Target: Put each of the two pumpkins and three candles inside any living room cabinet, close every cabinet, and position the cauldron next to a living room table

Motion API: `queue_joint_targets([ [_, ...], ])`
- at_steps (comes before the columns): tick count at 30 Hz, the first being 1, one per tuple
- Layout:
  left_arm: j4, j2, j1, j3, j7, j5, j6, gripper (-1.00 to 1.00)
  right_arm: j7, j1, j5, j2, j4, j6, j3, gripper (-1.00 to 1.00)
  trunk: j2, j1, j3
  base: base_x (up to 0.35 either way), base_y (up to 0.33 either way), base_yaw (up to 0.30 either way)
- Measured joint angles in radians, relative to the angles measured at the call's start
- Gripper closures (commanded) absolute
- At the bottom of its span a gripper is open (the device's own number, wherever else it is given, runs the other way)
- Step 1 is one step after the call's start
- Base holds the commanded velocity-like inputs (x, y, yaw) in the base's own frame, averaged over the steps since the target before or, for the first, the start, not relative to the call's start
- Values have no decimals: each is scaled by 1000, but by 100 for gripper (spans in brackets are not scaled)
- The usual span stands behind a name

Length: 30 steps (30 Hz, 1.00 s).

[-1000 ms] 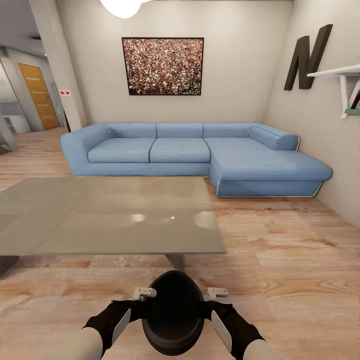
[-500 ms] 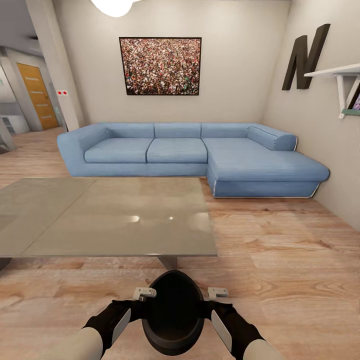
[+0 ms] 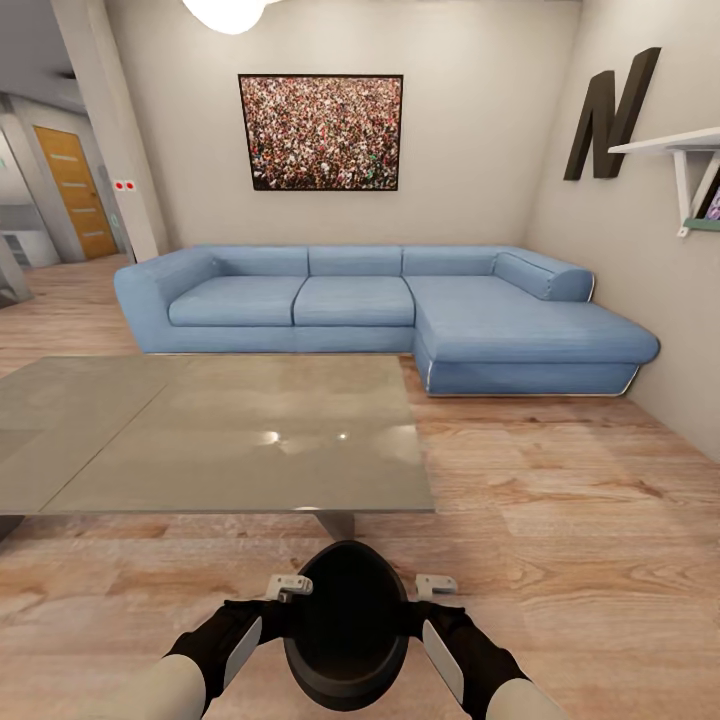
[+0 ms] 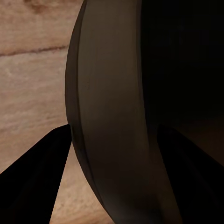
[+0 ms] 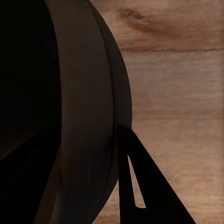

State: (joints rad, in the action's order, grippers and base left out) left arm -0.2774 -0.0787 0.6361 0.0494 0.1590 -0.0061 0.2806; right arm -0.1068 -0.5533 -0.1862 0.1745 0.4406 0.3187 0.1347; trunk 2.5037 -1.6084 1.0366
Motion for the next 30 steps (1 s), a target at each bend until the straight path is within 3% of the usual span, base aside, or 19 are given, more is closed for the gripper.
queue_joint_targets([
  [4, 1, 0, 0, 1, -1, 1, 0, 100, 1, 0, 0, 0, -1, 0, 0, 100, 0, 0, 0, 0, 0, 0],
  [10, 1, 0, 0, 1, -1, 2, 0, 100, -1, 0, 0, 0, 1, 2, 1, 100, 1, -3, 23, 0, 0, 0],
  [25, 0, 0, 0, -1, 0, -1, 0, 100, 0, 0, -1, 0, -1, -1, 0, 100, 1, -3, 23, 0, 0, 0],
  [30, 0, 0, 0, 0, 0, -5, -1, 100, 5, 0, -1, 0, -8, -9, -2, 100, 2, -5, 39, 0, 0, 0],
])
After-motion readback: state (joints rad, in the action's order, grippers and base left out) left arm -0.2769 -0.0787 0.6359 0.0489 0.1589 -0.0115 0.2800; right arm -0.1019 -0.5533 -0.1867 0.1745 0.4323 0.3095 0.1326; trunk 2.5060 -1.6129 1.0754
